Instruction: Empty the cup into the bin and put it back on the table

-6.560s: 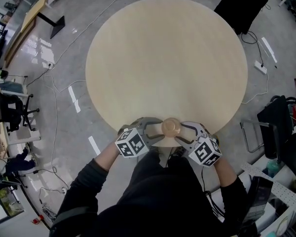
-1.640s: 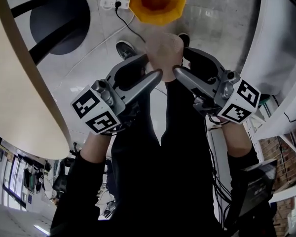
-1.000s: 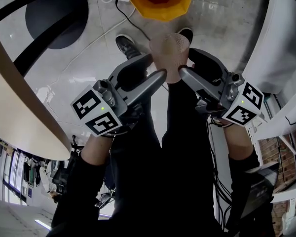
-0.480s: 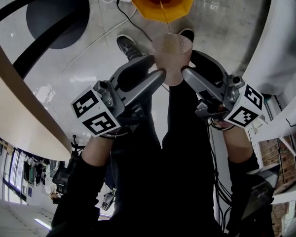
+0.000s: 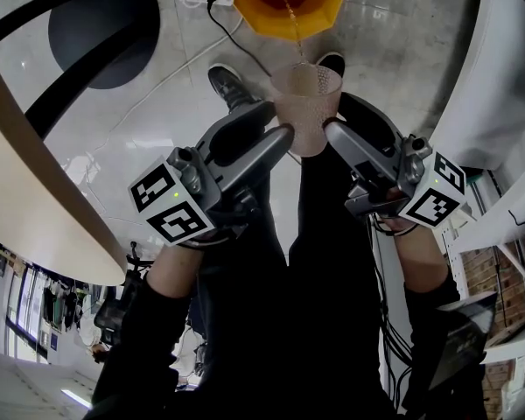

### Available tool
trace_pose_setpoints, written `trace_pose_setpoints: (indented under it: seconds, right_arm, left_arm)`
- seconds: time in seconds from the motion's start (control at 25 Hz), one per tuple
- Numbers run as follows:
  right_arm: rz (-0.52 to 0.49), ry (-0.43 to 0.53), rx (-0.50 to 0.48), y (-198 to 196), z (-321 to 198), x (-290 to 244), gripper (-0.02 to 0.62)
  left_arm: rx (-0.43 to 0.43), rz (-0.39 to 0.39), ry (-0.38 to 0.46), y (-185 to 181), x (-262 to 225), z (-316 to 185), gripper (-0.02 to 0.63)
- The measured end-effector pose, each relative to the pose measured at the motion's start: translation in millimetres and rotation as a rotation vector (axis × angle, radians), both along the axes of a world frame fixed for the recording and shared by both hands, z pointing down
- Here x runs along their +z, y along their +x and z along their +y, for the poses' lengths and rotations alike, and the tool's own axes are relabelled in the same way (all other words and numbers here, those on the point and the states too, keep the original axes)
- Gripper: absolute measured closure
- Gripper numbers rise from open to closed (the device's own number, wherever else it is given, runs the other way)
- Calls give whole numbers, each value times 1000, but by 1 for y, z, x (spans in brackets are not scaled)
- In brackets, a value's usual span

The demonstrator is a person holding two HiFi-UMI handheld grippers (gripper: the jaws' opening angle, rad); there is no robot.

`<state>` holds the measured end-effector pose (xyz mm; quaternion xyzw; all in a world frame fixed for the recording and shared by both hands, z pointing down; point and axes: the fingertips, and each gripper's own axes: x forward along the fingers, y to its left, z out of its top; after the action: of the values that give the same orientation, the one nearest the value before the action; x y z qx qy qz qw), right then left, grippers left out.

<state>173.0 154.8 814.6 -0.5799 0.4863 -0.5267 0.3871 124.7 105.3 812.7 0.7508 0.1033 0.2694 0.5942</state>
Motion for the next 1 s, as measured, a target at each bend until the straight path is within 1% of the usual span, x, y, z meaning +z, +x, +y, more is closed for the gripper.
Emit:
trace_pose_setpoints:
  seconds: [0.24,0.48,0.64,1.0]
  right_arm:
    - [-36,4,30,3,-3,1,374]
    - [-51,9,41,3,-5,-2,374]
    - [-89,8,73,5,-4,-2,374]
    - [-141,-3,125,9,-4,0,374]
  left_arm:
    - [-1,2,2,-1,-1,0,411]
    - [-6,3,-5,-3,-4,-1,413]
    - [-13,6,-6,-1,-5,-3,417]
    - [-23,4,-8,2,-7,-4,420]
